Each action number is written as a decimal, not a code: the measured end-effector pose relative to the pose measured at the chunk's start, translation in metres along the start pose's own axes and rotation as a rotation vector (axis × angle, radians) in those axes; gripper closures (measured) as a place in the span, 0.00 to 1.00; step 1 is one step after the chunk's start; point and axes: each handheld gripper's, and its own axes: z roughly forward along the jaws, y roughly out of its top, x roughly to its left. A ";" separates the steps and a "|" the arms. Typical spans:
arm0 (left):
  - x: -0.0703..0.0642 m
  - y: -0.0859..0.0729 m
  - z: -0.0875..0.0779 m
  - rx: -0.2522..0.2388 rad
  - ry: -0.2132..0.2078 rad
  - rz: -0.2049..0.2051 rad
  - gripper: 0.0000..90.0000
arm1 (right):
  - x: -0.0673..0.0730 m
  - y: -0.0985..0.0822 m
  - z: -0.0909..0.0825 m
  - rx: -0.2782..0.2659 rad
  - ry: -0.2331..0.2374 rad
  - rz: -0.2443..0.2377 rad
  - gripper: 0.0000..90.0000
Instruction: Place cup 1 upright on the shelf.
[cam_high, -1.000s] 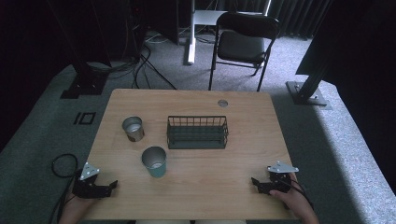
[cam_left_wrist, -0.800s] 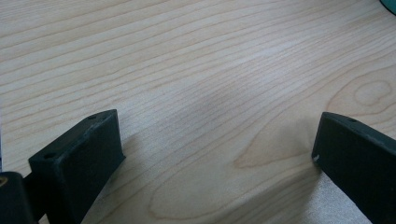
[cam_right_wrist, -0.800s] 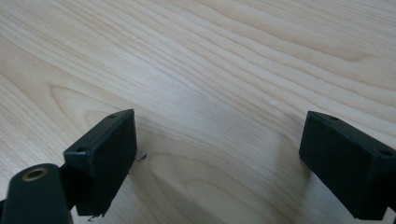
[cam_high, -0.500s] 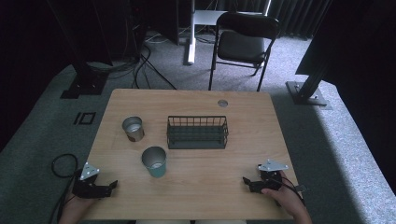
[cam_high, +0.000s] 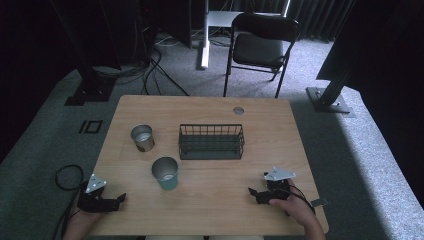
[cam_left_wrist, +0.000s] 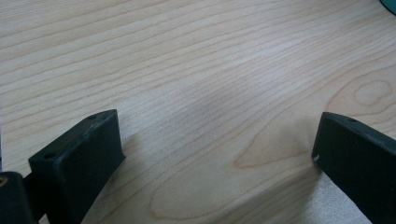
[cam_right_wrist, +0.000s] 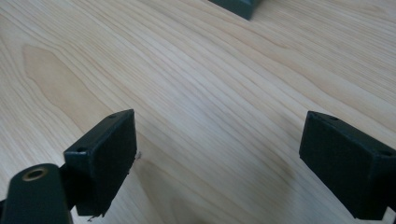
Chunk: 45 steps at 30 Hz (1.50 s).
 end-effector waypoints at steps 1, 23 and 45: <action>0.000 0.000 0.000 0.000 0.000 0.000 0.02 | 0.002 0.002 0.002 -0.001 0.006 -0.005 0.12; 0.000 0.000 0.000 -0.001 0.000 -0.001 0.02 | 0.037 0.037 0.033 -0.039 0.121 -0.065 0.12; 0.000 0.000 0.000 -0.001 0.000 -0.001 0.02 | 0.070 0.065 0.060 -0.058 0.208 -0.125 0.12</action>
